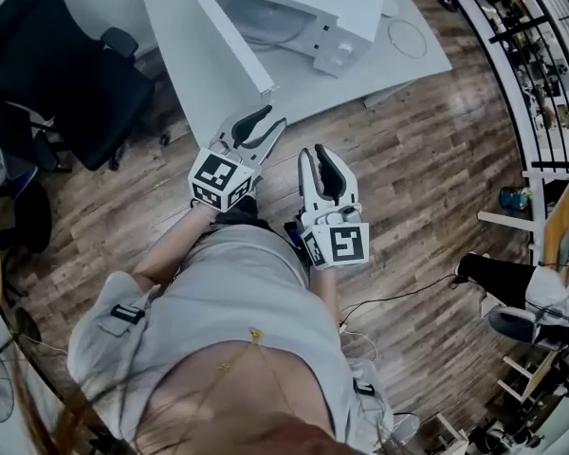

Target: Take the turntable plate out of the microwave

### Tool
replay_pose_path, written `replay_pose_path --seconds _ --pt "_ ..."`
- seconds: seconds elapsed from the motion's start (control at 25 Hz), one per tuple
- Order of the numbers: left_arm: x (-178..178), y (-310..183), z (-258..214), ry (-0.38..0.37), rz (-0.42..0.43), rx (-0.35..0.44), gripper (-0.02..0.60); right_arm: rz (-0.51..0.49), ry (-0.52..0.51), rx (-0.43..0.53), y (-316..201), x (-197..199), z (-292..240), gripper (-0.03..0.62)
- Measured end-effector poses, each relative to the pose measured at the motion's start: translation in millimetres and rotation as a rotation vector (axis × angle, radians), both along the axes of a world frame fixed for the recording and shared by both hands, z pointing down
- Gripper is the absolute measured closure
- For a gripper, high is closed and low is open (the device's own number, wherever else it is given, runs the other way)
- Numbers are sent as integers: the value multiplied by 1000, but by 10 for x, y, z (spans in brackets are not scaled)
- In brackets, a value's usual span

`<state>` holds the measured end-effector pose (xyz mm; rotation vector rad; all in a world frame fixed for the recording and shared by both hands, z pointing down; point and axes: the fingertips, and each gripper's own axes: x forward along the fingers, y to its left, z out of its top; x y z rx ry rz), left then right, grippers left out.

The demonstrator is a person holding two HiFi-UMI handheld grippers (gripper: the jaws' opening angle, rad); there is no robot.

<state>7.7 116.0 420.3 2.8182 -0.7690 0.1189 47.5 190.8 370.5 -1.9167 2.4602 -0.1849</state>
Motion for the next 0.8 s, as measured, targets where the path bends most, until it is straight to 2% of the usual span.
replay_pose_path --seconds 0.16,0.48,0.8 --pt "25 -40 -32 24 33 -23 443 22 1 5 -223 43 17 507" --pt "-116 -148 -97 21 34 -12 443 22 -11 11 -511 -5 58 507" --pt "-268 -218 -101 20 -12 -25 444 -19 -20 -4 -630 -96 110 505"
